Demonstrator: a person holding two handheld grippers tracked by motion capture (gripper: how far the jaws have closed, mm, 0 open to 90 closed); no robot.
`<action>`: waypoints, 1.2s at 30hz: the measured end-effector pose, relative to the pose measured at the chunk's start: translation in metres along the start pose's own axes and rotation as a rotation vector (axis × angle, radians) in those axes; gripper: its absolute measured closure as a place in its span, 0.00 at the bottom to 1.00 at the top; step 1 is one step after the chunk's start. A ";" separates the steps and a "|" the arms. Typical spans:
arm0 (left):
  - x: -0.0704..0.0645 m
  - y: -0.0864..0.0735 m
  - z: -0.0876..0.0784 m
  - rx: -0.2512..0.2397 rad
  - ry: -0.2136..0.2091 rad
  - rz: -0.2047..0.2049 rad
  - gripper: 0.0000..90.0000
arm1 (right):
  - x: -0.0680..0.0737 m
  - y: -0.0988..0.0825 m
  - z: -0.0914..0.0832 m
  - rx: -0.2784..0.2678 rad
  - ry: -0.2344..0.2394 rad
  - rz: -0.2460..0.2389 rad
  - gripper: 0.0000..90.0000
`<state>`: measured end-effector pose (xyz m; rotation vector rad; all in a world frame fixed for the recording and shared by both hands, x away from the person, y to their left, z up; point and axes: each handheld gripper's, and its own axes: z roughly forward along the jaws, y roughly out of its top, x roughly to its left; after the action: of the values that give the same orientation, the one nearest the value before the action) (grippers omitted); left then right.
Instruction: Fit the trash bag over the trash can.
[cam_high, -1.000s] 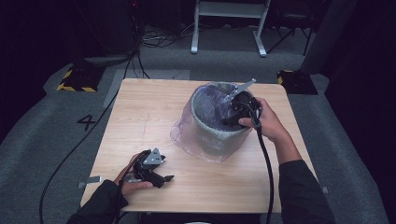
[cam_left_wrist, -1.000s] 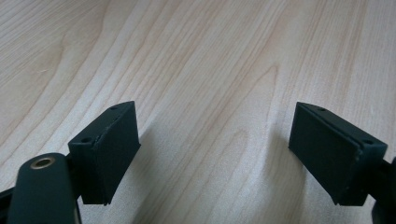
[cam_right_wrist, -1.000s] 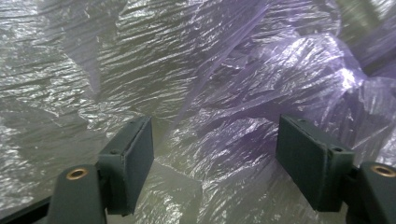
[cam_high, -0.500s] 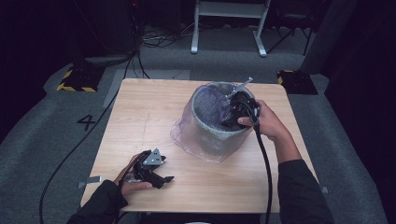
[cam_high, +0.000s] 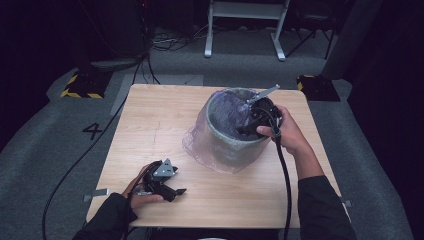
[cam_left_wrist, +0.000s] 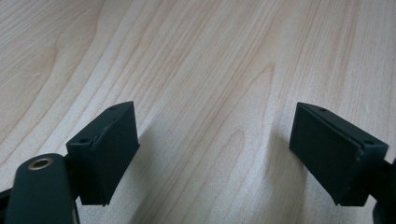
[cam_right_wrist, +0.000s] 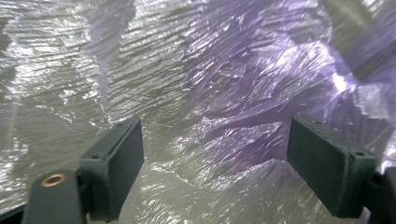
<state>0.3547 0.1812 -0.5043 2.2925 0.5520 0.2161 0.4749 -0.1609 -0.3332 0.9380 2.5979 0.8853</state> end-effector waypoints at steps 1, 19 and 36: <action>0.000 0.000 0.000 0.001 0.000 0.003 0.17 | 0.001 0.000 -0.001 -0.012 -0.006 -0.005 0.21; 0.002 0.000 0.000 0.001 -0.002 0.009 0.16 | 0.001 -0.015 -0.024 -0.258 -0.045 -0.045 0.20; 0.003 0.001 0.000 0.002 0.006 0.002 0.16 | 0.002 -0.031 -0.039 -0.430 -0.106 -0.033 0.20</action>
<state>0.3579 0.1821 -0.5042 2.2956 0.5533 0.2239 0.4420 -0.1970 -0.3216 0.7910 2.1972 1.2783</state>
